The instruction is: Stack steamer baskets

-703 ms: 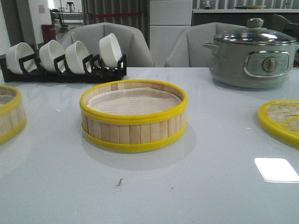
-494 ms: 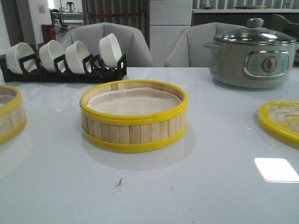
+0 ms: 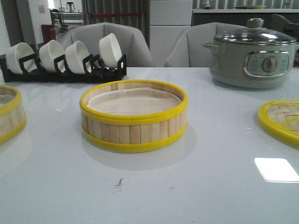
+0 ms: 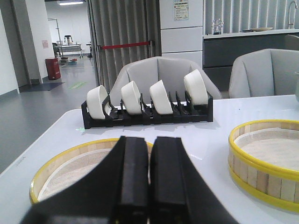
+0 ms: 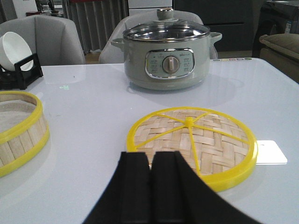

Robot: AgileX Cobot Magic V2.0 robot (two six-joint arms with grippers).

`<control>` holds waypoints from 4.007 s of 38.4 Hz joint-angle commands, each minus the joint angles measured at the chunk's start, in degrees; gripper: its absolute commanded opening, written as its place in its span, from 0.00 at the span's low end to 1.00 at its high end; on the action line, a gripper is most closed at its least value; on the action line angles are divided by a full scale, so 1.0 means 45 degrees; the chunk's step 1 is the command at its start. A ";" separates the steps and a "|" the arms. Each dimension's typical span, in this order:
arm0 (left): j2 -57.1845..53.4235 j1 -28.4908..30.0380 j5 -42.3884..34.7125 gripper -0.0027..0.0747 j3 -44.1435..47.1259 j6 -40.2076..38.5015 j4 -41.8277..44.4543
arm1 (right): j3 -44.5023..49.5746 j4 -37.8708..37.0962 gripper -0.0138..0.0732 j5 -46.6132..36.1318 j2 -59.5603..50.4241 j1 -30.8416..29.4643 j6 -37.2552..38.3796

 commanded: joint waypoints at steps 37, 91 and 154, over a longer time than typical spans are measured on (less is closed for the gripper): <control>-0.0175 -0.0004 -0.1166 0.15 0.0020 0.0007 -0.0035 | -0.0181 0.0080 0.24 -0.1196 -0.0271 -0.0070 -0.0093; 1.3218 -0.0833 0.9734 0.15 -1.4413 0.0403 -0.1111 | -0.0181 0.0080 0.24 -0.1196 -0.0271 -0.0070 -0.0093; 1.3310 -0.0833 1.0127 0.15 -1.4413 0.0403 -0.0348 | -0.8120 0.0997 0.24 0.4036 0.6273 -0.0046 0.1132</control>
